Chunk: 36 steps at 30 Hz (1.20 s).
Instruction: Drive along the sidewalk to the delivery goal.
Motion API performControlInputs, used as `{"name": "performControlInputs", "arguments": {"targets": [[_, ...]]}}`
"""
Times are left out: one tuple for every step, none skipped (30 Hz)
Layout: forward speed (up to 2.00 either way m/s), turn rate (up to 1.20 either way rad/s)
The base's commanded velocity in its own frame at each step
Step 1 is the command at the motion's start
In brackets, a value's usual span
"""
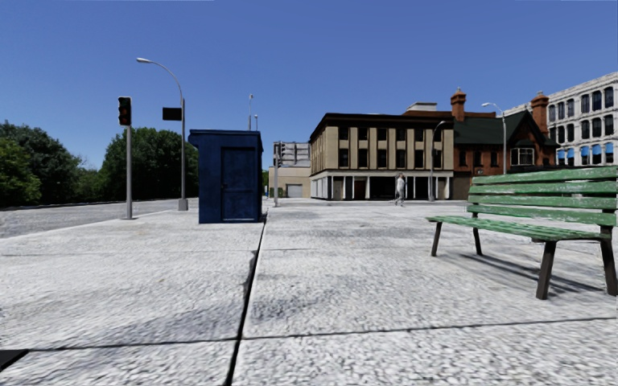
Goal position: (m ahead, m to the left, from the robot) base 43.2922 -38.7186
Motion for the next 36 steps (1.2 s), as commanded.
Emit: {"name": "performControlInputs", "arguments": {"targets": [[2.0, 0.0], [2.0, 0.0], [2.0, 0.0], [2.0, 0.0], [2.0, 0.0], [2.0, 0.0], [2.0, 0.0], [2.0, 0.0], [2.0, 0.0], [2.0, 0.0], [2.0, 0.0], [2.0, 0.0], [2.0, 0.0], [2.0, 0.0], [2.0, 0.0], [2.0, 0.0], [2.0, 0.0], [2.0, 0.0], [2.0, 0.0], [2.0, 0.0], [2.0, 0.0], [2.0, 0.0], [2.0, 0.0], [2.0, 0.0], [2.0, 0.0], [2.0, 0.0], [2.0, 0.0], [2.0, 0.0], [2.0, 0.0], [2.0, 0.0], [2.0, 0.0], [2.0, 0.0], [2.0, 0.0], [2.0, 0.0], [2.0, 0.0], [2.0, 0.0]]}}
